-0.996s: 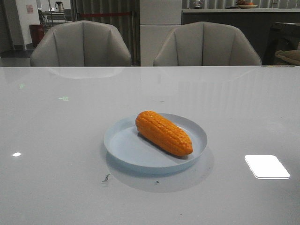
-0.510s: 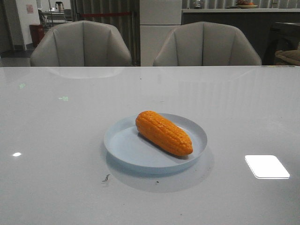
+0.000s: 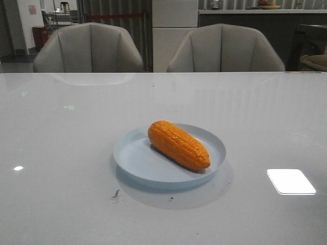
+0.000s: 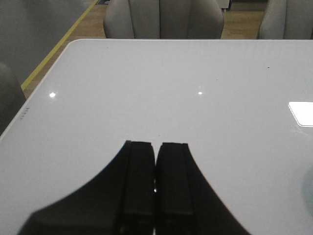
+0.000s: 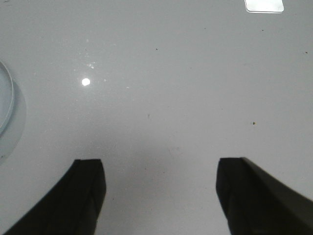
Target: Place corn on plate with both arms
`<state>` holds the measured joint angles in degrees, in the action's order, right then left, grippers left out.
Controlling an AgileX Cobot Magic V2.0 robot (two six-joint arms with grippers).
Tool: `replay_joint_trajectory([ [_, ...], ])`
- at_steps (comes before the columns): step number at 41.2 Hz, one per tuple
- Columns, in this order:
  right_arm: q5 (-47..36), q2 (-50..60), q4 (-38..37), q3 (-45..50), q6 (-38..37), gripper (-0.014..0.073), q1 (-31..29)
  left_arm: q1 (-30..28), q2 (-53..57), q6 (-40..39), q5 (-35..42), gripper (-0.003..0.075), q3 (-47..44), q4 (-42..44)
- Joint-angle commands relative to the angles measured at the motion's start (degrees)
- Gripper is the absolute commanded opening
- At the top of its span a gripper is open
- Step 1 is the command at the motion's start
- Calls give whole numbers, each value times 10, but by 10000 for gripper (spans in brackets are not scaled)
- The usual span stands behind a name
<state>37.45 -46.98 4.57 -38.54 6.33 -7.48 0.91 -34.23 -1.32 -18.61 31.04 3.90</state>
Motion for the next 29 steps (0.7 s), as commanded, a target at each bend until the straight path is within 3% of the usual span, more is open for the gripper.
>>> replay_joint_trajectory([
  [1,-36,6,3,-14,5,582,-3,-1,36,-1,33,94,0,0],
  [13,-36,6,3,-14,5,582,-3,-1,114,-1,47,94,-92,0],
  [29,-36,6,3,-14,5,582,-3,-1,292,-1,128,94,-245,0],
])
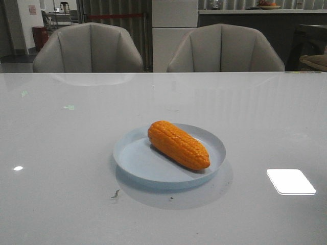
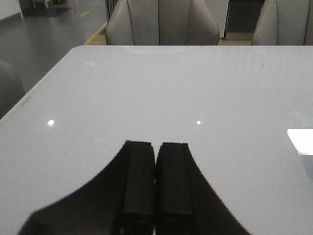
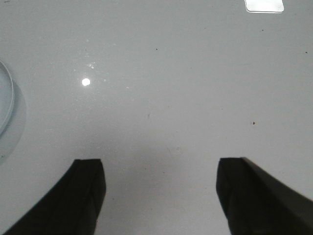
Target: Place corn on plate with both arms
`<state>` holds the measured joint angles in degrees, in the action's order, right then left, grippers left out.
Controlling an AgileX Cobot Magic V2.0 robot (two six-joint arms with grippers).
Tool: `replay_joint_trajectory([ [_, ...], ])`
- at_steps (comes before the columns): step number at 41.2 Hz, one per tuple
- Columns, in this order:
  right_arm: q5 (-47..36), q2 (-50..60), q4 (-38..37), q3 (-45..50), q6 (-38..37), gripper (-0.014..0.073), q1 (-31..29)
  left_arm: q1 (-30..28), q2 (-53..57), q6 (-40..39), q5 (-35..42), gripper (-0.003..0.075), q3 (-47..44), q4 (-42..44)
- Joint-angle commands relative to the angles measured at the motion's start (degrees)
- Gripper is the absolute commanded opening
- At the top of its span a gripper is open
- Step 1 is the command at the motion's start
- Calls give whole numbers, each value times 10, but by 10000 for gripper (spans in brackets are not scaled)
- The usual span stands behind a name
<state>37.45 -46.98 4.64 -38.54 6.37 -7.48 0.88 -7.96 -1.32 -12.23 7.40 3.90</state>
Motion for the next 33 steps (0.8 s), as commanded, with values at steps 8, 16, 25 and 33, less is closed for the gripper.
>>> replay_joint_trajectory([
  [8,-36,6,2,-14,5,582,-3,-1,98,-1,80,94,-73,0],
  [16,-36,6,2,-14,5,582,-3,-1,95,-1,93,94,-100,-6],
  [25,-36,6,2,-14,5,582,-3,-1,95,-1,89,94,-101,-6],
  [33,-36,6,2,-14,5,582,-3,-1,95,-1,89,94,-101,-6],
])
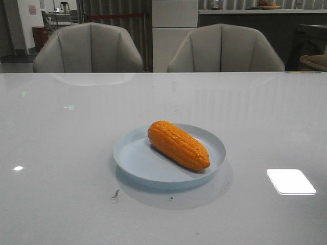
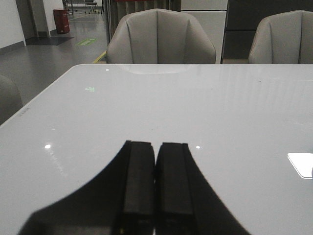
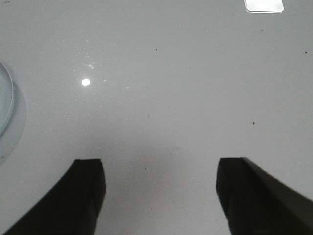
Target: Place corn on plate with both arms
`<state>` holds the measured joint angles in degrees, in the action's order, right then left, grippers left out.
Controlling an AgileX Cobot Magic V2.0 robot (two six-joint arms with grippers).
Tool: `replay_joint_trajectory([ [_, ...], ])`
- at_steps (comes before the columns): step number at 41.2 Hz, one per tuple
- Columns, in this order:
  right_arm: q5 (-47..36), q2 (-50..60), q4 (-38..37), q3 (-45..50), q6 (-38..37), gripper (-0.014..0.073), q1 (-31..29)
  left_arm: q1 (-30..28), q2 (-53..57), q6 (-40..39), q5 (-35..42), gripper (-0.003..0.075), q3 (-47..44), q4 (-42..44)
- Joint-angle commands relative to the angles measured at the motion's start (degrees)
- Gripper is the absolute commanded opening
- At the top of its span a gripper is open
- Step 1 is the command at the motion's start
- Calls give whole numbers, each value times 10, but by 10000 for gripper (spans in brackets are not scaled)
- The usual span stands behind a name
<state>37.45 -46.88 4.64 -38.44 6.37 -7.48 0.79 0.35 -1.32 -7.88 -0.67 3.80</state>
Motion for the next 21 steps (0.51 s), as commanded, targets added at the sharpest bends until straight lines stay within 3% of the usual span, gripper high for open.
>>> replay_joint_trajectory([
  [1,-36,5,2,-15,5,582,-3,0,12,-1,45,94,-21,-5],
  [16,-36,13,6,-15,5,582,4,0,12,-1,45,94,-21,-5],
  [21,-51,40,-33,-15,5,580,6,0,12,-1,45,94,-21,-5],
])
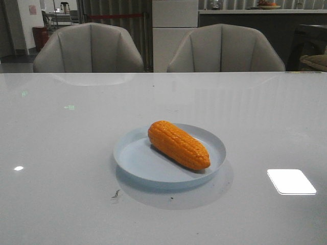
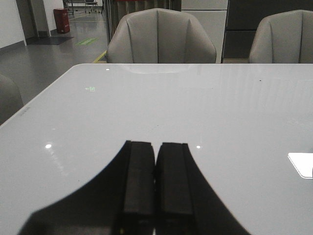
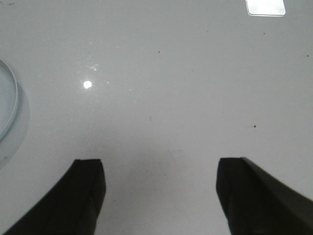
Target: Place corn on plate with both arms
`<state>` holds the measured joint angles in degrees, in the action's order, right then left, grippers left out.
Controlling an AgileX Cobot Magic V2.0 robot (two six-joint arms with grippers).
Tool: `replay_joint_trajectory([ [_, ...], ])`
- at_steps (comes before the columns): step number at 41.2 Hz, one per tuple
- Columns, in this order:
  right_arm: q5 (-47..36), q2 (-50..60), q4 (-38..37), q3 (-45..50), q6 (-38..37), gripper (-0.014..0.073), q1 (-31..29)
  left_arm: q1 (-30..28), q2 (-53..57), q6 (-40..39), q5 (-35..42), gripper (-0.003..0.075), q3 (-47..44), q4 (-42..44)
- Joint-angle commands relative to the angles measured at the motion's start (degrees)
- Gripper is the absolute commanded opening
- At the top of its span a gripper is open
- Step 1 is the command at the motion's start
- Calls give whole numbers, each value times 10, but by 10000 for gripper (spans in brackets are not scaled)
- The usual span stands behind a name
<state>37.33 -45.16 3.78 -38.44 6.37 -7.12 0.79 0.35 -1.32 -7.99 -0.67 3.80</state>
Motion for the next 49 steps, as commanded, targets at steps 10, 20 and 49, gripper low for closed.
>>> replay_joint_trajectory([
  [10,-88,91,-49,-5,5,573,59,0,12,-1,46,94,-21,-5],
  [20,-237,196,-48,92,5,335,106,0,12,-1,46,94,-21,-5],
  [49,-329,469,66,388,2,57,106,0,12,-1,46,94,-21,-5],
])
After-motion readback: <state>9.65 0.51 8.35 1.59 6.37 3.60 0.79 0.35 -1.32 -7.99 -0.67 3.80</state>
